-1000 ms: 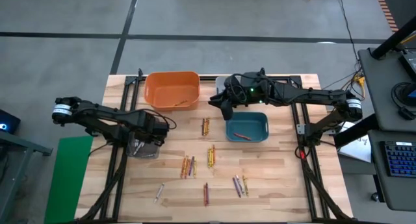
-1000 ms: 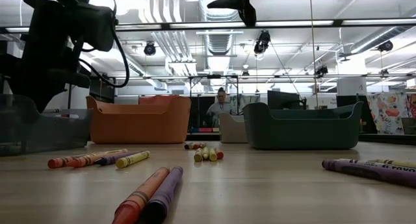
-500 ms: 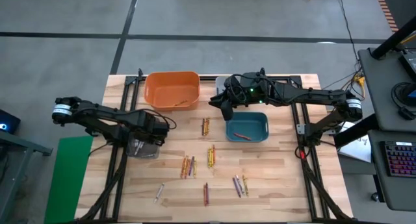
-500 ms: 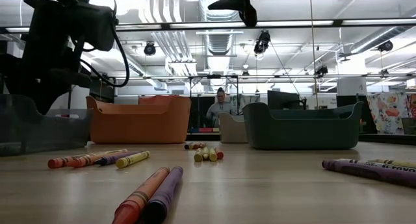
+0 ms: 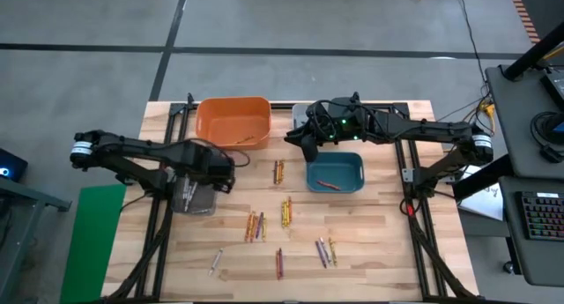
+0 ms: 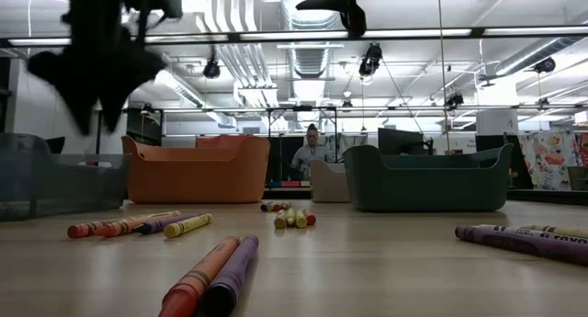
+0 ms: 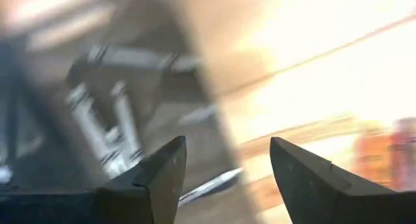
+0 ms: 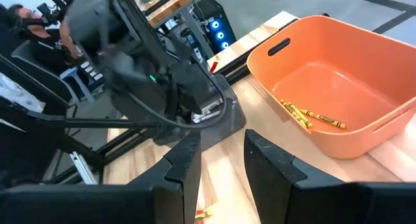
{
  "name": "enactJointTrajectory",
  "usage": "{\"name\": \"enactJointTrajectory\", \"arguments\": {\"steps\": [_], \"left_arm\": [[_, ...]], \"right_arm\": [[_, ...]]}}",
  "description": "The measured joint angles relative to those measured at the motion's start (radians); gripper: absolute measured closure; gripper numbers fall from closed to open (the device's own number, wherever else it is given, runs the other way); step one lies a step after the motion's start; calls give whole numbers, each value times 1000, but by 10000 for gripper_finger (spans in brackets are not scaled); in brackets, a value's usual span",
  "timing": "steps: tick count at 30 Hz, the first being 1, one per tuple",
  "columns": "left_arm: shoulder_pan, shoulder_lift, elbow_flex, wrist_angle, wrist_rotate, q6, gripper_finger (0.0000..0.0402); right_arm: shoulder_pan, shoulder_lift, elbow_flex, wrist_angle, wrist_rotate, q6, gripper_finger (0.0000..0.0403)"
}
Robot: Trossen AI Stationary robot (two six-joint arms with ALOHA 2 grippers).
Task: Sort crayons
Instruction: Put the orange crayon into the blue bin
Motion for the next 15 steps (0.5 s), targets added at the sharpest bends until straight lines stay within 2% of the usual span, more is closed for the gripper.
{"name": "enactJointTrajectory", "arguments": {"steps": [3,6,12,15], "left_arm": [[0,0,103,62,-77,48,204],[1,1,164,165,-97,81,212],[-28,7,198,350,-89,5,231],[-73,33,198,385,-85,-39,240]], "right_arm": [[0,-18,0,-32,-2,8,299],[0,-38,4,-77,-2,9,304],[3,-70,15,-156,-1,9,312],[9,-77,15,-171,0,9,311]]}}
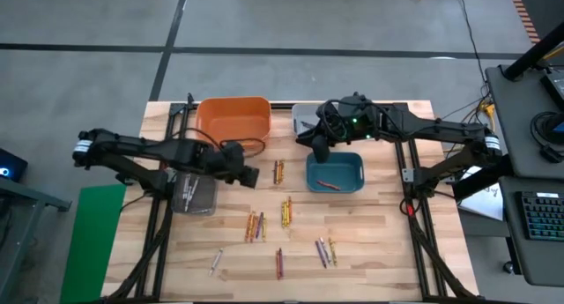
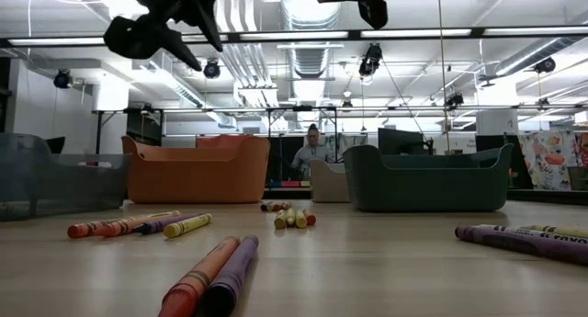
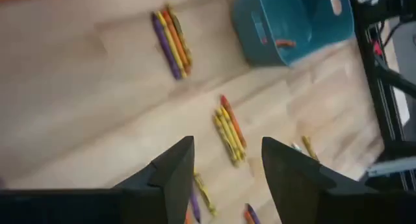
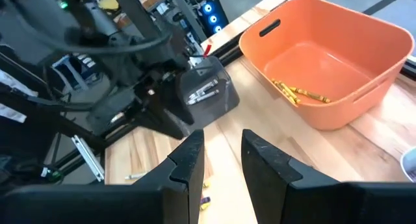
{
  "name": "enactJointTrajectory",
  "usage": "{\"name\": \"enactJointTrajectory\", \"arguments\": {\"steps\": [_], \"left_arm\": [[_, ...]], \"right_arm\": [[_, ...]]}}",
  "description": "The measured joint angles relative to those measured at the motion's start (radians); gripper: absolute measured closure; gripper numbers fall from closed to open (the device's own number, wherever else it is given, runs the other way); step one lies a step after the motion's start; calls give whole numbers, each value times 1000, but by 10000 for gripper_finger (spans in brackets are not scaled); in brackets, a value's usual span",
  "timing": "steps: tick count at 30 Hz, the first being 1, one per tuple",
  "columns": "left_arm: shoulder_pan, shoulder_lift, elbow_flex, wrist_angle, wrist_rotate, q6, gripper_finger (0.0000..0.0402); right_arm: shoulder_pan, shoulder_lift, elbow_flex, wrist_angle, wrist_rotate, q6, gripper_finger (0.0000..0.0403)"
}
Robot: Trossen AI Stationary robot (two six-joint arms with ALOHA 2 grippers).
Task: Sort crayons
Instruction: Put the orange crayon into the blue bin
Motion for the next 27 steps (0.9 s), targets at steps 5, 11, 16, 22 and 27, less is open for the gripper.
{"name": "enactJointTrajectory", "arguments": {"steps": [5,11,16,22,27], "left_arm": [[-93,90,9,0,32,-82,248],[-189,230,34,-20,83,-143,249],[-228,348,61,-82,112,-158,249],[-241,444,75,-99,113,-134,249],[-241,491,71,-105,108,-122,249]], "right_arm": [[22,0,0,1,1,0,308],[48,1,0,0,1,-1,307],[64,1,0,-1,1,-1,307],[73,2,0,-14,2,0,307],[79,2,-1,-68,9,1,310]]}}
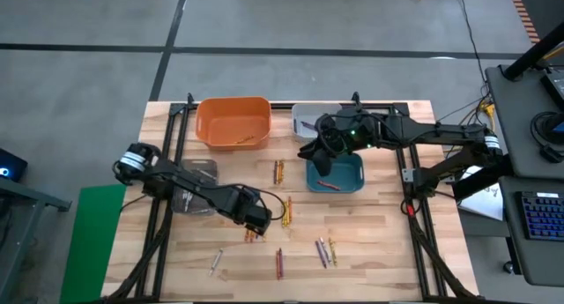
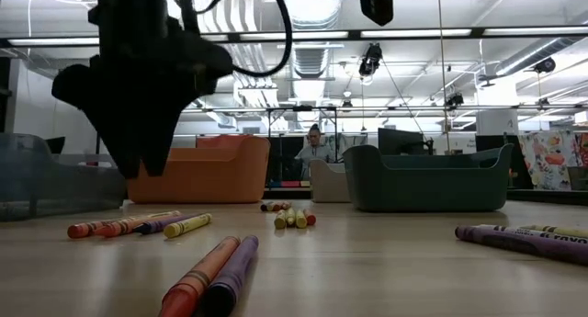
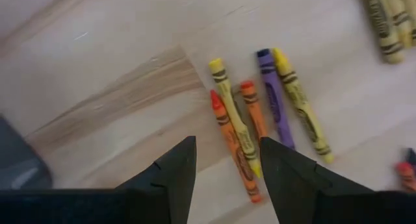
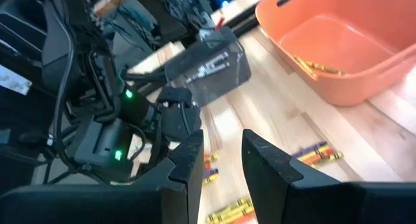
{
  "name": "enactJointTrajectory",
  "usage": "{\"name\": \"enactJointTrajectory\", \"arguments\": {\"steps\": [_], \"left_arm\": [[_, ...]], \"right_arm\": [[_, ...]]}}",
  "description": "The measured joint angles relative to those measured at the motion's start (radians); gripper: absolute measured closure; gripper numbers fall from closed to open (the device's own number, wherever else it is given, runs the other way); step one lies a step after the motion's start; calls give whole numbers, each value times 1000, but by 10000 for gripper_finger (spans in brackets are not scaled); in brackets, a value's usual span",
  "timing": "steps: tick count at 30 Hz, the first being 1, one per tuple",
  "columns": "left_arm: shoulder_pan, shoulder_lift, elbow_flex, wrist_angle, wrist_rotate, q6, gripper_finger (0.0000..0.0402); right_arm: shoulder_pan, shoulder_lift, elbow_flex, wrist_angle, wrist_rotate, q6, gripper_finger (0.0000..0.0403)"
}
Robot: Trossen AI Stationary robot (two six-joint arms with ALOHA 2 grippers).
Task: Sort crayons
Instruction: Put the orange crayon into the blue bin
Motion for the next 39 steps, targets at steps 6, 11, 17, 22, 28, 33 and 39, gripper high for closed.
{"name": "enactJointTrajectory", "arguments": {"steps": [6,11,17,22,28,33,39], "left_arm": [[0,35,0,-2,-15,6,249],[0,51,-1,-4,-24,9,249],[0,67,-2,-5,-28,13,249],[0,79,-6,-3,-34,14,249],[0,79,-25,-2,-46,13,249],[-1,79,-28,5,-24,13,249],[-2,79,-9,5,1,13,249]], "right_arm": [[0,0,-1,-29,1,2,316],[0,0,-1,-33,2,2,313],[0,0,-1,-33,2,2,315],[0,0,-1,-33,3,1,315],[0,0,-1,-33,3,1,313],[0,0,-1,-33,3,1,318],[0,0,-1,-33,3,1,316]]}}
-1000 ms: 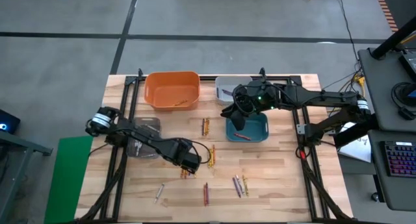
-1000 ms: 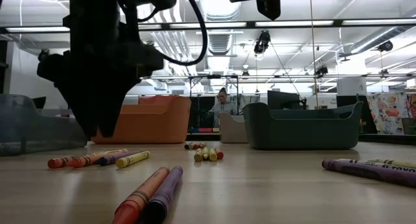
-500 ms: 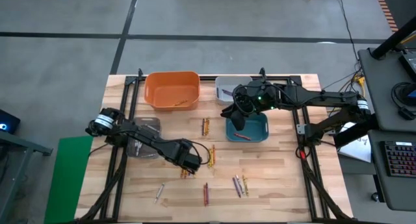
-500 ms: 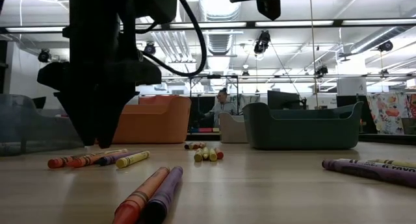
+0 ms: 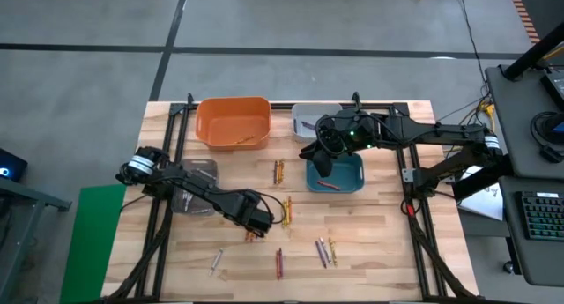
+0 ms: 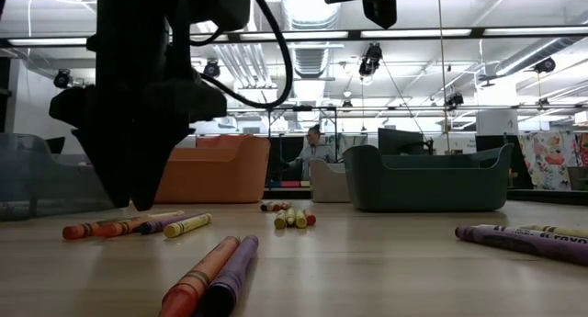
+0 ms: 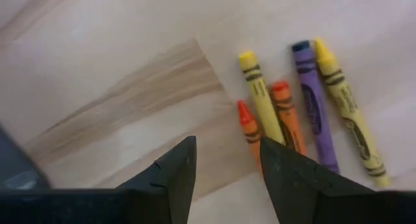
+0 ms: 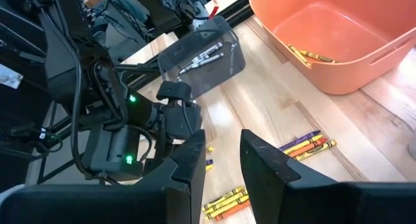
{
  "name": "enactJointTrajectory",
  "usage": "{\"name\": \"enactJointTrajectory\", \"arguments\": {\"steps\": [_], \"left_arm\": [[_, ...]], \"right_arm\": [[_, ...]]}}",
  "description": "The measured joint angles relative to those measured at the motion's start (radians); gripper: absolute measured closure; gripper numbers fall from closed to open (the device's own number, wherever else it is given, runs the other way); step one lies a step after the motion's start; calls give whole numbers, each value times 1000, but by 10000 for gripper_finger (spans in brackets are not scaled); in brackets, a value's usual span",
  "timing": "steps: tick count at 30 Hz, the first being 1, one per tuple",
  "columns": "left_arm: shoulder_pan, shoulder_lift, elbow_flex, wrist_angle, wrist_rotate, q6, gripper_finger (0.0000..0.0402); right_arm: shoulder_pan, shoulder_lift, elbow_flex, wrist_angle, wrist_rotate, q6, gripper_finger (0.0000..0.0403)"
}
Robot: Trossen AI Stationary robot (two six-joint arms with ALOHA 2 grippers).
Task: Sort crayons
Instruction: Put the orange crayon into the blue bin
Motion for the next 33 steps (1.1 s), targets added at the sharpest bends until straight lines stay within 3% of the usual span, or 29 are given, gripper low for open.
{"name": "enactJointTrajectory", "arguments": {"steps": [33], "left_arm": [[-18,0,-33,19,37,-3,249]], "right_arm": [[0,0,-1,-1,0,-3,307]]}}
